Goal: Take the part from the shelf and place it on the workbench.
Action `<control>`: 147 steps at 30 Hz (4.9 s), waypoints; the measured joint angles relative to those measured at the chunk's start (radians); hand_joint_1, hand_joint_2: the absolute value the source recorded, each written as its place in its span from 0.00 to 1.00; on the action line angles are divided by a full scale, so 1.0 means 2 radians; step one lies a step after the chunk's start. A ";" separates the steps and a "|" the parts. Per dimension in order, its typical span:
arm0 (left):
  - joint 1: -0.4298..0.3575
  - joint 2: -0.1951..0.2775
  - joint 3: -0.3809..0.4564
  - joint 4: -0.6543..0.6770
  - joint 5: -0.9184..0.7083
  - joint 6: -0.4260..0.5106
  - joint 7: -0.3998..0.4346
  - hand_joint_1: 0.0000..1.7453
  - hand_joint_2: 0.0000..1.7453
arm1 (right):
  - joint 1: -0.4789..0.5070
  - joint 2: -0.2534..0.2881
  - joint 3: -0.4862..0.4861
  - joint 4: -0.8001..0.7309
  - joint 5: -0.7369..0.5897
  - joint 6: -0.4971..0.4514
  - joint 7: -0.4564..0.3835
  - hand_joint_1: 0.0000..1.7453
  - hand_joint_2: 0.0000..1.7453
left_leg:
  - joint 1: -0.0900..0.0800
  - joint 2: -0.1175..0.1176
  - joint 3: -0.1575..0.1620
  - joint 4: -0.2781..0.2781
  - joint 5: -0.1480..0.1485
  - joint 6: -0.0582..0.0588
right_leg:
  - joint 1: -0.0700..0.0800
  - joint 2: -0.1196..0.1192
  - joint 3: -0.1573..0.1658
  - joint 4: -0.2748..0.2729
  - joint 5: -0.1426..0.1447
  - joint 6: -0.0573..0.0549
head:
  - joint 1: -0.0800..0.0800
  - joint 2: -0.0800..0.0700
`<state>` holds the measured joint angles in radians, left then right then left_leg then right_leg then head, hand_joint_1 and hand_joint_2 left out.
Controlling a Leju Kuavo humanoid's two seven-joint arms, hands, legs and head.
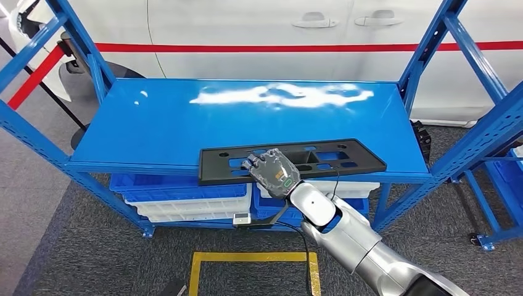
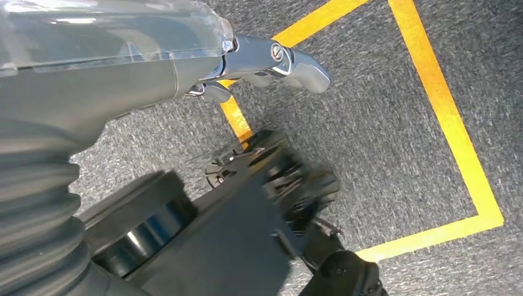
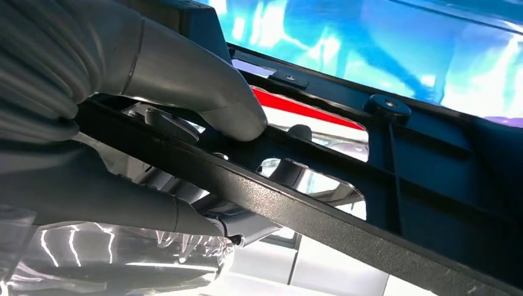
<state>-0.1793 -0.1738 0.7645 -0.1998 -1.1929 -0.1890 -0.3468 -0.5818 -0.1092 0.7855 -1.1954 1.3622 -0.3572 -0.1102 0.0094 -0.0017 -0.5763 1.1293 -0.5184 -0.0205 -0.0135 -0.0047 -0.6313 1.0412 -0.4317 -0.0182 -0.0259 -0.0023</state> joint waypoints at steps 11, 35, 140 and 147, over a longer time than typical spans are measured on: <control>0.005 0.005 0.000 0.000 0.014 -0.002 -0.003 0.00 1.00 | 0.004 0.025 0.004 0.008 0.004 0.007 0.000 1.00 1.00 | -0.002 0.002 0.005 -0.068 0.041 0.026 | -0.001 0.002 -0.044 0.115 -0.072 0.023 | 0.000 0.000; 0.004 0.005 0.000 0.000 0.020 0.002 0.002 0.00 1.00 | 0.019 0.013 -0.023 -0.003 -0.052 0.040 -0.028 1.00 1.00 | -0.004 -0.002 0.031 -0.061 0.012 0.009 | 0.001 0.001 -0.005 -0.007 0.017 0.013 | 0.000 0.000; 0.026 0.006 0.001 -0.001 0.056 0.000 -0.004 0.00 1.00 | 0.162 0.042 -0.139 -0.004 -0.142 -0.032 -0.048 1.00 1.00 | -0.003 0.034 0.015 -0.061 0.024 0.015 | -0.003 -0.015 -0.010 0.040 -0.015 0.022 | 0.000 0.000; 0.024 0.006 0.001 -0.001 0.055 0.000 0.000 0.00 1.00 | 0.164 0.043 -0.142 -0.005 -0.141 -0.034 -0.046 1.00 1.00 | -0.002 0.031 0.006 -0.030 -0.003 -0.003 | 0.000 -0.004 0.004 0.002 -0.007 -0.002 | 0.000 0.000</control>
<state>-0.1314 -0.1611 0.7671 -0.2010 -1.0822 -0.1896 -0.3468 -0.2545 -0.0227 0.5021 -1.2054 1.0802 -0.4252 -0.2014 0.0061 0.0611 -0.5651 1.0692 -0.5242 -0.0274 -0.0132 -0.0124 -0.6224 1.0451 -0.4450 -0.0226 -0.0260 -0.0023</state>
